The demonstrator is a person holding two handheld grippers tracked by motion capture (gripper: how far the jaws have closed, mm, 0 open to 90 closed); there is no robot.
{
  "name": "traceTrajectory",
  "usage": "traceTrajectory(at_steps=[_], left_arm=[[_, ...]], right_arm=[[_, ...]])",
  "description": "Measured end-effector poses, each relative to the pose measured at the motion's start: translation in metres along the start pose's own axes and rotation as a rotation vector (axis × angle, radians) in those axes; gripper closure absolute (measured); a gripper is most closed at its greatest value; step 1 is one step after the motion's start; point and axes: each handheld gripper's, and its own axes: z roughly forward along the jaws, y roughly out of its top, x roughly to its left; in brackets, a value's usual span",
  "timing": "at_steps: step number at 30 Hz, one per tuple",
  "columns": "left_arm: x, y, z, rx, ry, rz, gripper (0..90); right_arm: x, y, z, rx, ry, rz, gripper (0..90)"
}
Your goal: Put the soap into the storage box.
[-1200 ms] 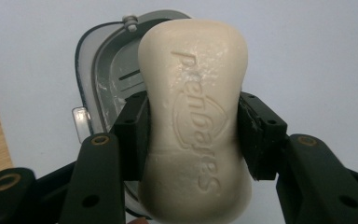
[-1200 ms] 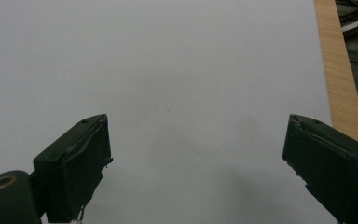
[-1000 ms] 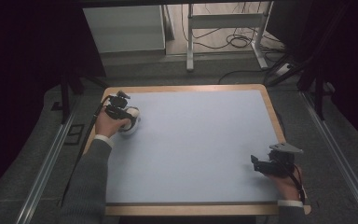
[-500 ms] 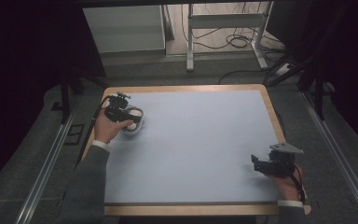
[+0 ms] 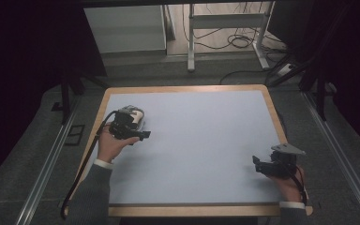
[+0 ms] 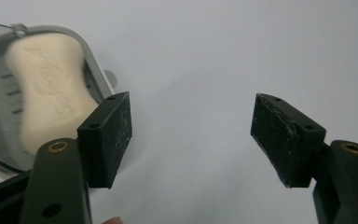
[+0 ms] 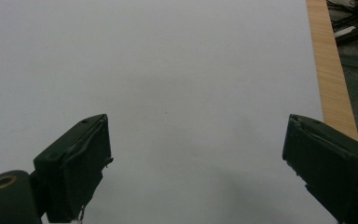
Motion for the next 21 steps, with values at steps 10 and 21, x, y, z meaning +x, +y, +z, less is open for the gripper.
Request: traceTrajectory(at_steps=[10,21], left_arm=[[-0.018,-0.031,0.007,-0.006,-0.045,0.023,27.5],[-0.028,-0.064,0.013,0.004,-0.072,0.023,25.9]], right_arm=[[0.001,0.0,0.0,0.001,-0.002,-0.004,7.4],[0.001,0.001,-0.001,-0.001,-0.003,0.0,7.4]])
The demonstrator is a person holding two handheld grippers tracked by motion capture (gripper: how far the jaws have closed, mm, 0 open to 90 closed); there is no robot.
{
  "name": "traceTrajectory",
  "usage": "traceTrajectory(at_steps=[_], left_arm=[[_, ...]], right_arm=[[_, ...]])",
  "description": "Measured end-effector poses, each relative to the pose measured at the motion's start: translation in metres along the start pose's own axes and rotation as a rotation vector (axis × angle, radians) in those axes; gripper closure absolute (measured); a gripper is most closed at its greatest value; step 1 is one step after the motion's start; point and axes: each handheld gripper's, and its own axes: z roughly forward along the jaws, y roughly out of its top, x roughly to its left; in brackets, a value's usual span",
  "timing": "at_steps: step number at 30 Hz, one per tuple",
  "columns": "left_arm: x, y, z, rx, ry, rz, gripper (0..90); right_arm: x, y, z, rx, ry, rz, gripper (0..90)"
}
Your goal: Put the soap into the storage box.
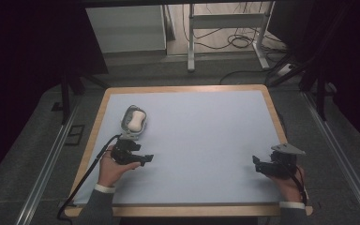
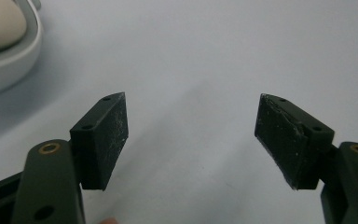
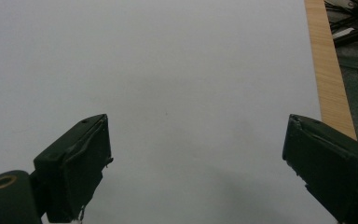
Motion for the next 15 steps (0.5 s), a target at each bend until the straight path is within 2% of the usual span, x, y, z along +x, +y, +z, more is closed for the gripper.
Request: traceTrajectory(at_steps=[4,9,15], left_arm=[[0.0006,-0.0032,0.0024,0.005,-0.002,-0.006,25.8],[0.0027,-0.0035,0.0022,-0.012,0.0,-0.028,25.7],[0.0035,-0.0039,0.0055,0.003,0.0,-0.028,24.7]], right_arm=[[0.0015,0.0003,0.0009,0.001,0.001,-0.01,7.5],[0.0031,0.0005,0.0018,0.003,0.002,-0.015,7.4],[0.0043,0.0021,0.0004,-0.008,0.004,-0.015,7.4]])
